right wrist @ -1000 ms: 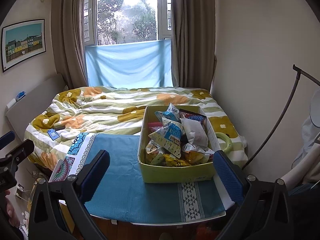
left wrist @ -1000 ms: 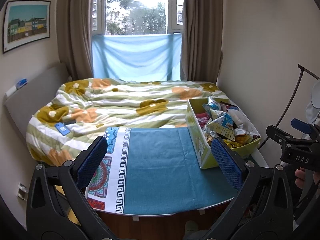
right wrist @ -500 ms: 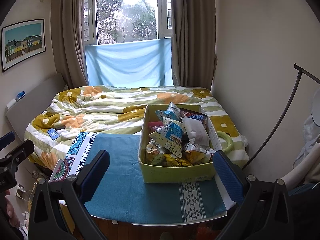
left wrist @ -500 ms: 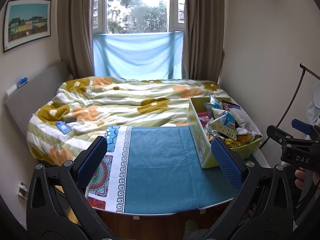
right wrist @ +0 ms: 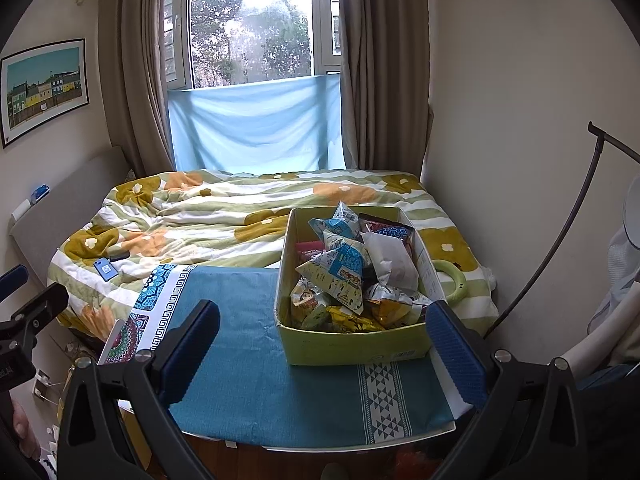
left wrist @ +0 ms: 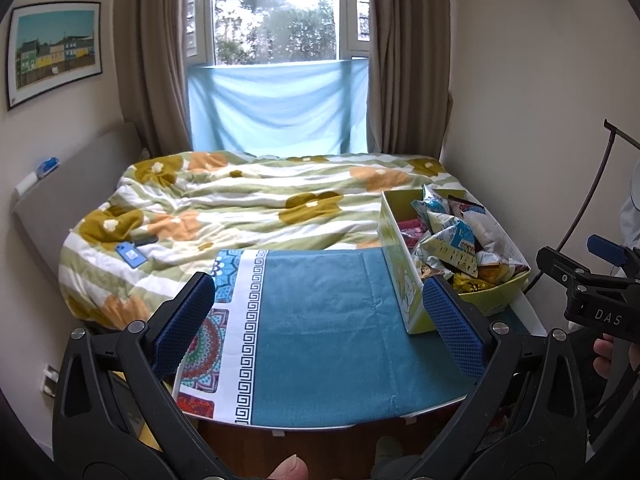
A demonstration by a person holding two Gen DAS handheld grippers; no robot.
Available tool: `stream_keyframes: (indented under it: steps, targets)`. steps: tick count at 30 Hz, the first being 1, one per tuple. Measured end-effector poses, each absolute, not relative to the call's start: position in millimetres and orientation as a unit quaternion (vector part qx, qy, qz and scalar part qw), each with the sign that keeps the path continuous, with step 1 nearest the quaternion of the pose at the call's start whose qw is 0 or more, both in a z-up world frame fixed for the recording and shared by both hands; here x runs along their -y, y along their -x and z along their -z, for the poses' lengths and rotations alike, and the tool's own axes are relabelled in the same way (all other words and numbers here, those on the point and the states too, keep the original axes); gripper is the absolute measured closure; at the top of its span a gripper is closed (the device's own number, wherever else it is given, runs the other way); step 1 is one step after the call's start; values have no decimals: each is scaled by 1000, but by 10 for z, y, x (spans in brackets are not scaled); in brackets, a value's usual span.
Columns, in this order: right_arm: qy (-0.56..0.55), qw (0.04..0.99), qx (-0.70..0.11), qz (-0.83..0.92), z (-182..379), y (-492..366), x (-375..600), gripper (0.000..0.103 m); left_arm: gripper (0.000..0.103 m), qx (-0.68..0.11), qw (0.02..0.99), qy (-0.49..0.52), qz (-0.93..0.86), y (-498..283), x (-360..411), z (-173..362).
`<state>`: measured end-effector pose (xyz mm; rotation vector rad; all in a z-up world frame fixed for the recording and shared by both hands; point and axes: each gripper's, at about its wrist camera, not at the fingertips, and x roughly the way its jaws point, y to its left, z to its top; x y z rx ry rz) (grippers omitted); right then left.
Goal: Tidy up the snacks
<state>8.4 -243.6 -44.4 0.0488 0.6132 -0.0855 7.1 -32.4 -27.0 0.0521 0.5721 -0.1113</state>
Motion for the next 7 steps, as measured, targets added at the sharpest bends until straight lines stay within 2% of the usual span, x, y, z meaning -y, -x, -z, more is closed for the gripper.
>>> stream_keyframes:
  steps: [7]
  targets:
    - [-25,952,-303,42,452,-88,2434,1,0,-283,957,-23,56,-112,360,290]
